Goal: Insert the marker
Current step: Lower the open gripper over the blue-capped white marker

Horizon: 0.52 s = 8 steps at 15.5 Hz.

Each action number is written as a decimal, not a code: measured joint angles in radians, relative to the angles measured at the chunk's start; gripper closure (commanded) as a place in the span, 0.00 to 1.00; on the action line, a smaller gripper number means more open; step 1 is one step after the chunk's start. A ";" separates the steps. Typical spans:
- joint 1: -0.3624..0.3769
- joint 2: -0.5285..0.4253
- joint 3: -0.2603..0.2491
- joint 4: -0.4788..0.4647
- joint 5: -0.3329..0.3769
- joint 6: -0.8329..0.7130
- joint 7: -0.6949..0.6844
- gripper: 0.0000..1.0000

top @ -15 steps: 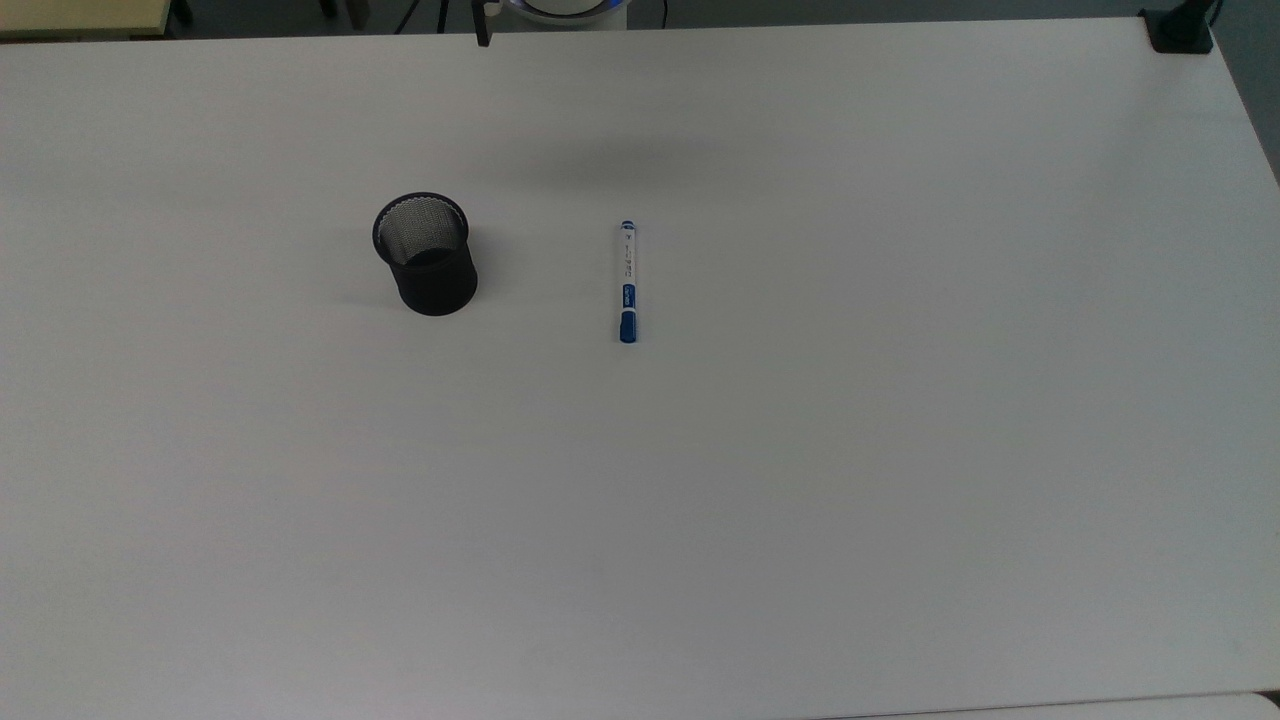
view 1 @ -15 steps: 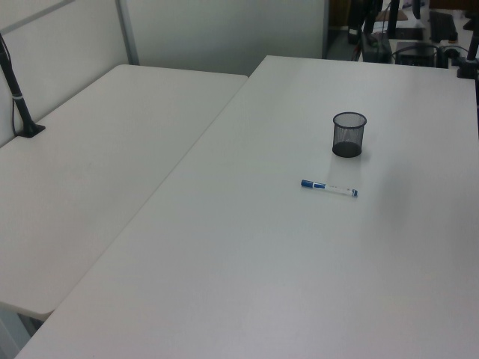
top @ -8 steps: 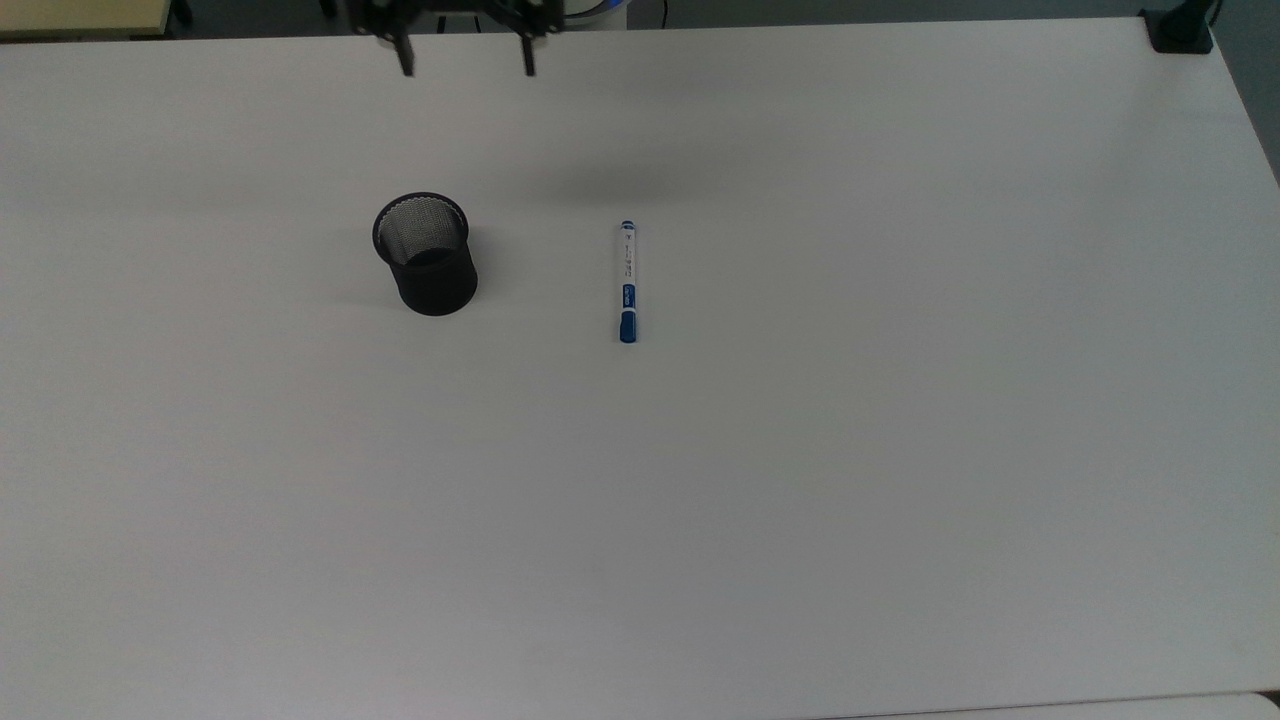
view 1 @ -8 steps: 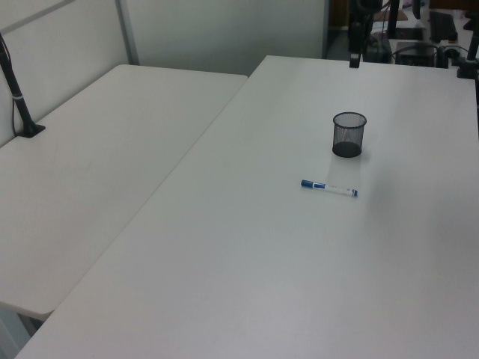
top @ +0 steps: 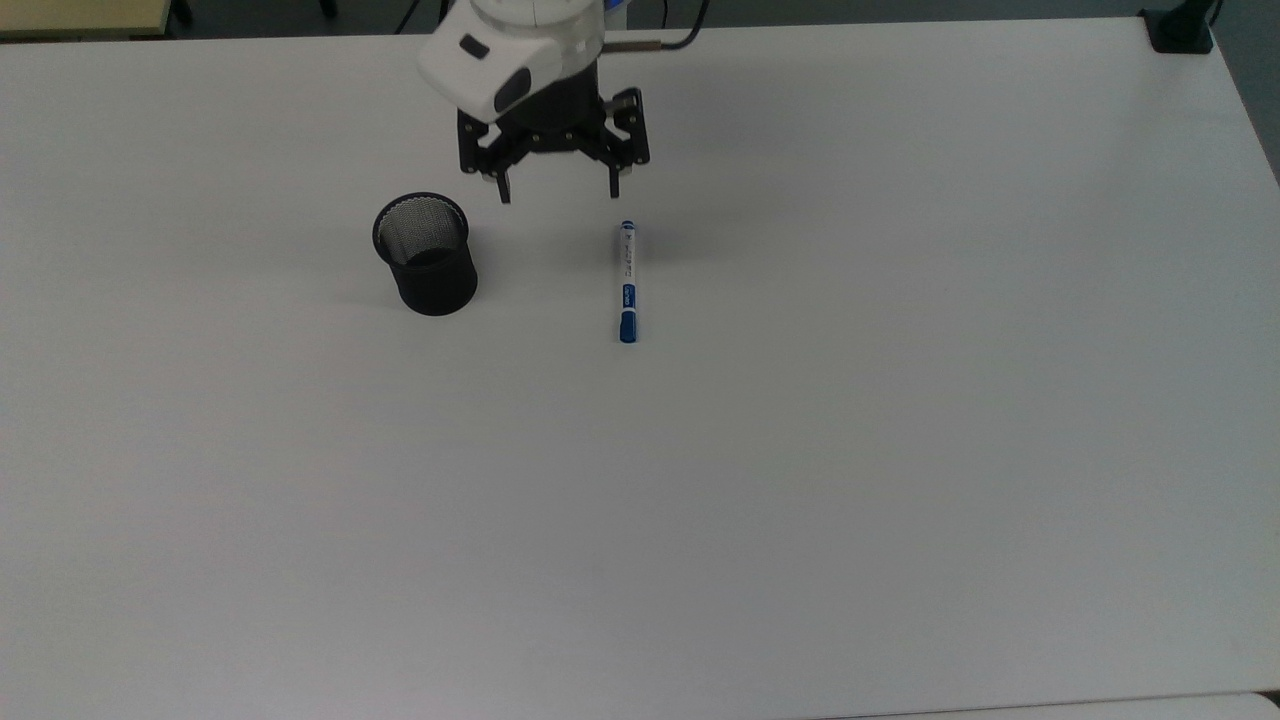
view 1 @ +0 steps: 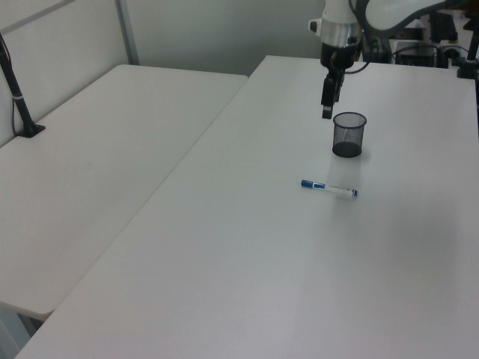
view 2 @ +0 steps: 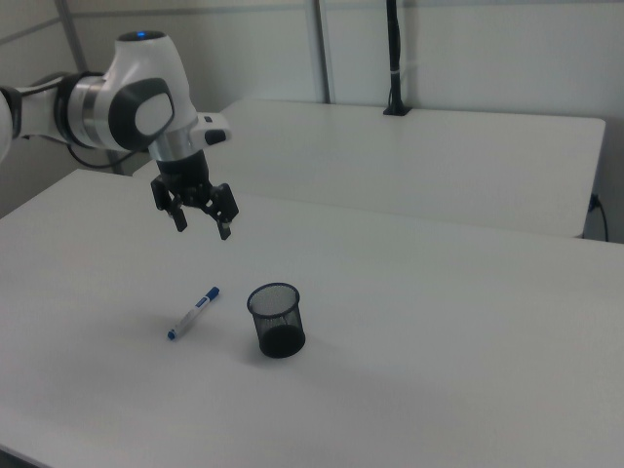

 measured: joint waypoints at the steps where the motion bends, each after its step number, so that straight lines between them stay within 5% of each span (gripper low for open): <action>1: 0.004 0.010 0.001 -0.017 0.000 0.038 0.008 0.04; 8: 0.054 0.094 0.005 -0.130 0.000 0.301 0.145 0.20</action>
